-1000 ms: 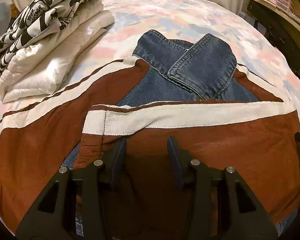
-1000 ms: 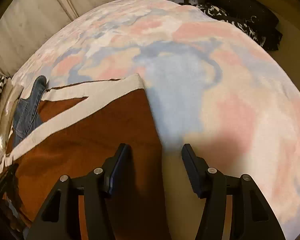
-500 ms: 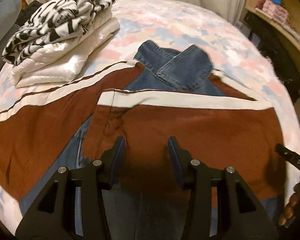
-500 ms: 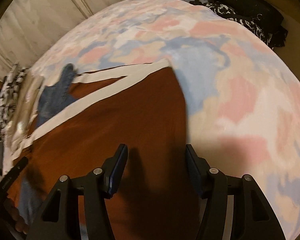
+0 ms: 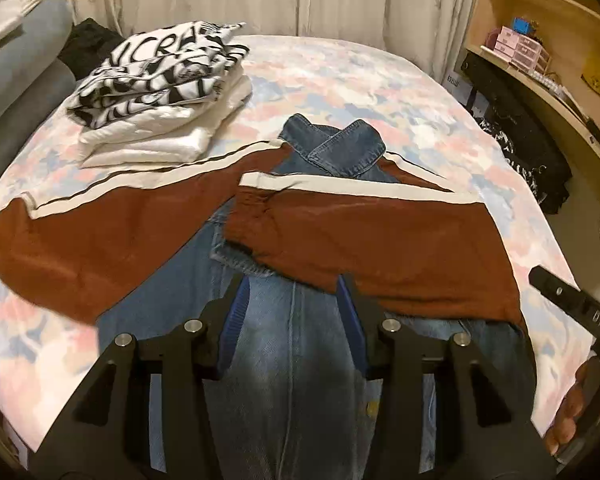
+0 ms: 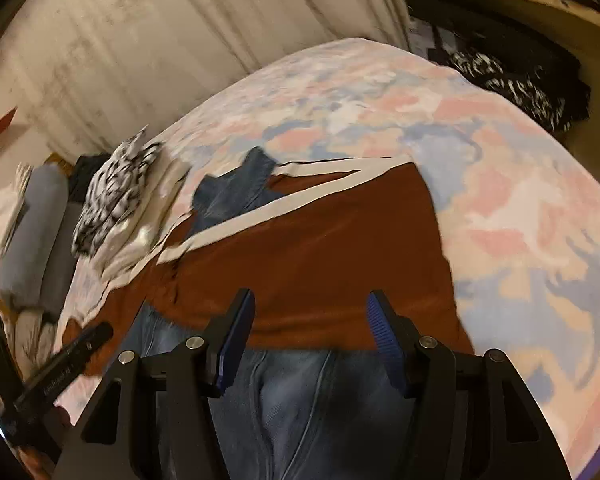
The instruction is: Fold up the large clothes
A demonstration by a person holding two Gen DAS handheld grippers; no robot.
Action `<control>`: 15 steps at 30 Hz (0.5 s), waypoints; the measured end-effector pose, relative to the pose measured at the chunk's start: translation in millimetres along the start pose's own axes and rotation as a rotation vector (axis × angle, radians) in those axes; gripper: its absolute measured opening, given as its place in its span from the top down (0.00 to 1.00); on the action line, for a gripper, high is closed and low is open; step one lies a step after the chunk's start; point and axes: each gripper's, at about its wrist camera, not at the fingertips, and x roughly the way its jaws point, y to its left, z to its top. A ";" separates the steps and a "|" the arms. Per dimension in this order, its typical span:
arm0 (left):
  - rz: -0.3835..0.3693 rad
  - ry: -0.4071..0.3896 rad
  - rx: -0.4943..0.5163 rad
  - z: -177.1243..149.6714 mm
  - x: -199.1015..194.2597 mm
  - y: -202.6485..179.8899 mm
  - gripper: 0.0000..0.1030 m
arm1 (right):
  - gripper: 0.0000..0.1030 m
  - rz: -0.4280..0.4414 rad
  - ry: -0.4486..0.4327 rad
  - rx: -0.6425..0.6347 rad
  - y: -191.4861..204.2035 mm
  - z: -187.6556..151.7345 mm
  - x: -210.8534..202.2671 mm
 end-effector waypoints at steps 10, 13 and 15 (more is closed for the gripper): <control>0.028 -0.013 -0.040 -38.7 -56.4 41.7 0.55 | 0.42 -0.007 0.019 -0.099 46.1 -66.8 -41.0; 0.048 -0.012 -0.055 -48.3 -64.8 57.2 0.55 | 0.42 -0.007 0.032 -0.135 57.4 -77.2 -40.9; 0.056 -0.007 -0.071 -53.6 -69.9 67.7 0.55 | 0.42 0.004 0.037 -0.156 68.1 -83.7 -44.5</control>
